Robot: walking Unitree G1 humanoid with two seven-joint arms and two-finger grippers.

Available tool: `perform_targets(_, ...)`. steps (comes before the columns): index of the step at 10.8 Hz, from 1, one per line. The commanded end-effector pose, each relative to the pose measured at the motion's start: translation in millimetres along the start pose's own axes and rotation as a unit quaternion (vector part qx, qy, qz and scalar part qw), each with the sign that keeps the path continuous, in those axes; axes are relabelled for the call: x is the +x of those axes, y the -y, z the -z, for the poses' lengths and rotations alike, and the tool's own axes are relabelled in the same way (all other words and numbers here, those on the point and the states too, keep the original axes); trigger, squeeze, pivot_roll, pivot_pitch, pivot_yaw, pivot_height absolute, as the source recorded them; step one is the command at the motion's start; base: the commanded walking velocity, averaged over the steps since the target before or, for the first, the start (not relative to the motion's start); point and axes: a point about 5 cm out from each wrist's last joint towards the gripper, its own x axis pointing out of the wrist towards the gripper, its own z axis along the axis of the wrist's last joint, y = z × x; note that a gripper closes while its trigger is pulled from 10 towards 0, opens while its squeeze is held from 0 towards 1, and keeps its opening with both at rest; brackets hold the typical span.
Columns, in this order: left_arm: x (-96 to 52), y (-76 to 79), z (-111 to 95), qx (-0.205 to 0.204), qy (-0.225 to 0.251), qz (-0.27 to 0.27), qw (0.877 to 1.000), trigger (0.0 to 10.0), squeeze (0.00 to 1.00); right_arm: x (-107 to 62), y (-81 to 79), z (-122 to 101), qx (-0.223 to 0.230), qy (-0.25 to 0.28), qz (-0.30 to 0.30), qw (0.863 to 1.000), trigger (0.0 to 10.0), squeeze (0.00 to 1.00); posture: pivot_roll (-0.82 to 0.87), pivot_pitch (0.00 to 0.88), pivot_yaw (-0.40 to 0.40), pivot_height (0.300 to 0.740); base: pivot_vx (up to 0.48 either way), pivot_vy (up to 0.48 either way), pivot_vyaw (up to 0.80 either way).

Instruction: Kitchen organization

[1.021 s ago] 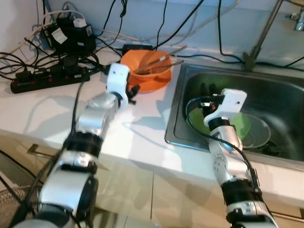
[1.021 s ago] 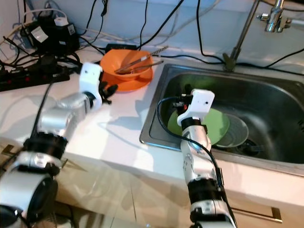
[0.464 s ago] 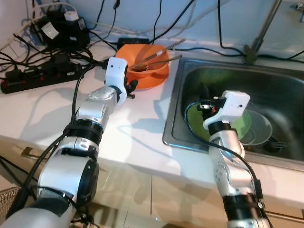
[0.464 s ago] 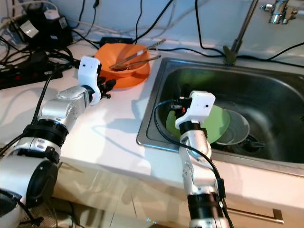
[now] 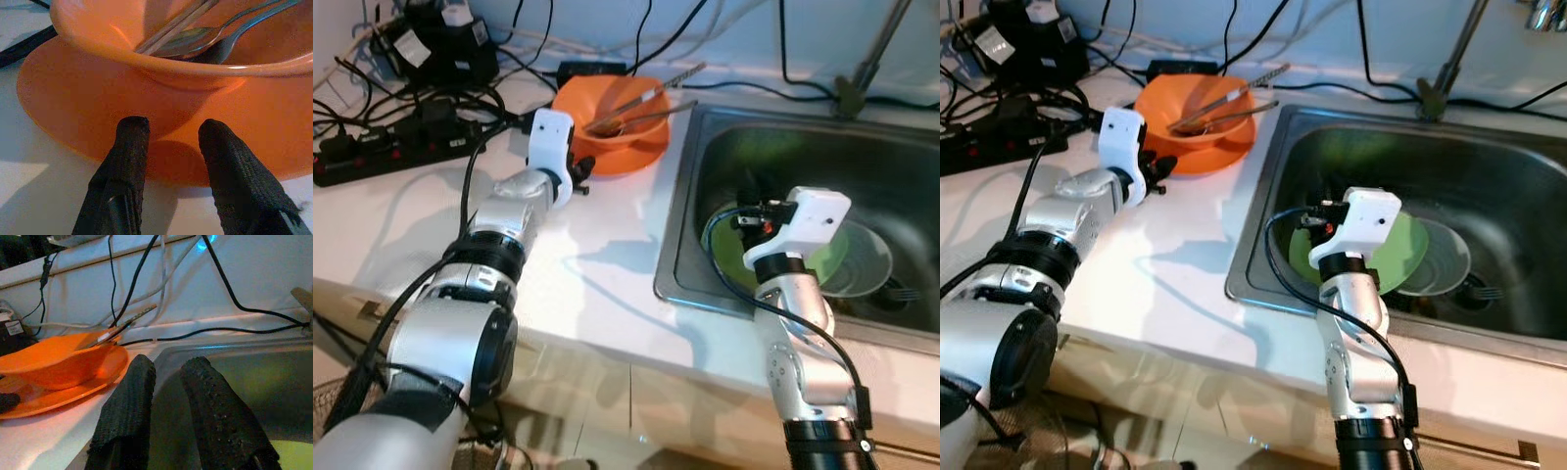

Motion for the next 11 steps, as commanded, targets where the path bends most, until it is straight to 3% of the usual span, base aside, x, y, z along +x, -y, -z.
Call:
perform_targets(1, 0.6, -1.1, 1.3, -0.001, -0.011, 0.003, 1.000, 10.0, 0.00, -13.4, 9.1, 22.9, 0.000, -0.058, 0.021, 0.998, 10.0, 0.00, 0.07, 0.197, 0.083, 0.740, 0.000, 0.000, 0.00)
perform_targets(3, 1.2, 1.0, 5.0, -0.016, -0.020, 0.024, 0.999, 10.0, 0.00, -12.7, 8.1, 22.9, -0.002, -0.062, 0.021, 0.998, 10.0, 0.00, 0.07, 0.193, 0.095, 0.740, 0.000, 0.000, 0.00)
perform_targets(6, -0.8, 2.4, 19.4, 0.003, -0.076, 0.070, 0.995, 10.0, 0.00, -16.1, 6.1, 23.1, 0.001, -0.067, 0.025, 0.997, 10.0, 0.00, 0.07, 0.179, 0.115, 0.740, 0.000, 0.000, 0.00)
perform_targets(8, -7.1, -7.9, 31.5, 0.012, -0.120, 0.085, 0.989, 10.0, 0.00, -12.5, 5.5, 25.0, 0.004, -0.069, 0.027, 0.997, 10.0, 0.00, 0.10, 0.170, 0.120, 0.740, 0.000, 0.000, 0.00)
perform_targets(11, -20.1, -28.8, 23.0, 0.014, -0.139, 0.099, 0.985, 10.0, 0.00, -3.9, 1.8, 28.4, 0.009, -0.072, 0.017, 0.997, 10.0, 0.00, 0.16, 0.158, 0.111, 0.740, 0.000, 0.000, 0.00)
